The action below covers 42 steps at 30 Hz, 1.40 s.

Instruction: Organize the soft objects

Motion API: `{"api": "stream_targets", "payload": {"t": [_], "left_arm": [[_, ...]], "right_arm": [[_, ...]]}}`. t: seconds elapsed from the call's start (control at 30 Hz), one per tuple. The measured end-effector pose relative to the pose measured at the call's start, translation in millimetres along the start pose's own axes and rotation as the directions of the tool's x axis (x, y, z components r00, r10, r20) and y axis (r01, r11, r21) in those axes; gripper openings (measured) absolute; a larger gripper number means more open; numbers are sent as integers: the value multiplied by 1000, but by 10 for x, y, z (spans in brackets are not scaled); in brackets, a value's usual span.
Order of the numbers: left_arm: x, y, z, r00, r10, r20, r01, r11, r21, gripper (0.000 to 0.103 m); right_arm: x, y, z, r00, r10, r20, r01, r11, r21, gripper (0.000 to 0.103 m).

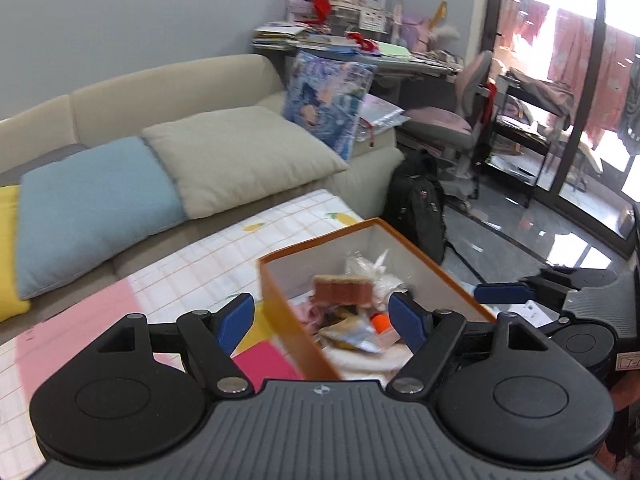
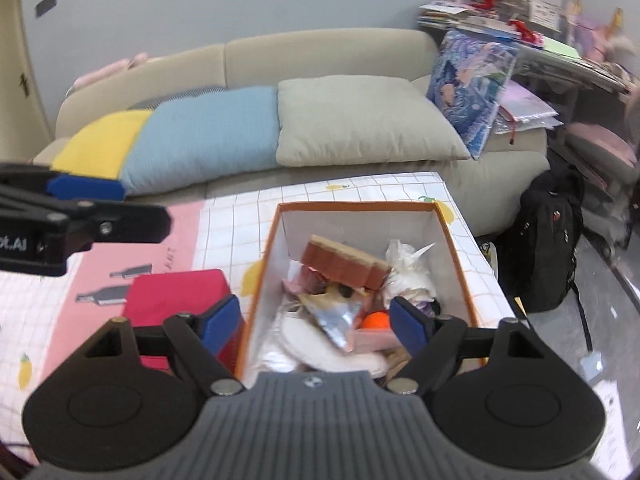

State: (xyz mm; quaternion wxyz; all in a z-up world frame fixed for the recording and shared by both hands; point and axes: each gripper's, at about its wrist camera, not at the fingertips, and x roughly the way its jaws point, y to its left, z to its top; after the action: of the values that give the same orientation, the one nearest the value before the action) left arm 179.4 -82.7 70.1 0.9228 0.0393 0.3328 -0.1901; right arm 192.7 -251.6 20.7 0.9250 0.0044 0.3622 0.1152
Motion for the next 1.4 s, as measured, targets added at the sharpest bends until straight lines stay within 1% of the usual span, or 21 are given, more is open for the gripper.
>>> {"api": "stream_targets", "payload": {"t": [0.1, 0.13, 0.17, 0.33, 0.4, 0.47, 0.57, 0.67, 0.73, 0.8, 0.87, 0.93, 1.03, 1.17, 1.27, 1.4], "left_arm": [[-170, 81, -103, 999, 32, 8, -32, 999, -20, 90], [-221, 91, -135, 999, 43, 10, -43, 999, -18, 90], [-269, 99, -169, 998, 58, 14, -58, 998, -13, 90], [-534, 108, -381, 985, 162, 65, -163, 987, 10, 90], [-603, 119, -468, 982, 174, 75, -175, 984, 8, 90], [-634, 135, -541, 979, 186, 78, -186, 983, -5, 91], [-676, 207, -677, 972, 225, 71, -220, 973, -66, 96], [-728, 326, -847, 972, 228, 50, -219, 965, -143, 96], [-697, 392, -950, 972, 234, 12, -227, 954, -195, 96], [-659, 447, -1050, 973, 231, -26, -231, 946, -228, 96], [-593, 500, -1132, 968, 239, -76, -251, 932, -260, 96], [-567, 565, -1229, 965, 241, -106, -261, 924, -280, 96], [-547, 590, -1309, 959, 252, -131, -281, 914, -292, 96], [-551, 574, -1352, 958, 260, -119, -283, 918, -277, 96], [-546, 542, -1356, 956, 269, -115, -290, 921, -260, 99], [-519, 537, -1349, 958, 263, -116, -285, 920, -267, 101]], "right_arm": [[-83, 166, -93, 1000, -15, 24, 15, 1000, 21, 85], [-110, 223, -118, 999, -26, 32, 26, 999, 25, 88], [-141, 267, -138, 999, -35, 37, 34, 999, 31, 89], [-289, 474, -244, 999, -31, 34, 28, 995, 97, 89], [-324, 579, -293, 998, -44, 39, 41, 996, 85, 89], [-365, 693, -358, 997, -64, 46, 62, 997, 51, 90], [-404, 791, -445, 996, -82, 39, 81, 996, 27, 90], [-429, 850, -511, 996, -85, 25, 85, 996, 7, 91], [-431, 892, -555, 996, -89, 13, 89, 996, -13, 91], [-395, 918, -583, 996, -92, -9, 91, 996, -25, 91], [-352, 954, -606, 995, -92, -35, 91, 995, -34, 91], [-311, 998, -634, 994, -90, -54, 88, 995, -51, 91], [-276, 1084, -667, 994, -86, -68, 80, 993, -82, 91], [-268, 1150, -680, 994, -83, -68, 75, 992, -103, 91], [-266, 1147, -683, 994, -85, -72, 78, 992, -95, 91], [-266, 1133, -680, 994, -88, -72, 82, 993, -84, 91]]}}
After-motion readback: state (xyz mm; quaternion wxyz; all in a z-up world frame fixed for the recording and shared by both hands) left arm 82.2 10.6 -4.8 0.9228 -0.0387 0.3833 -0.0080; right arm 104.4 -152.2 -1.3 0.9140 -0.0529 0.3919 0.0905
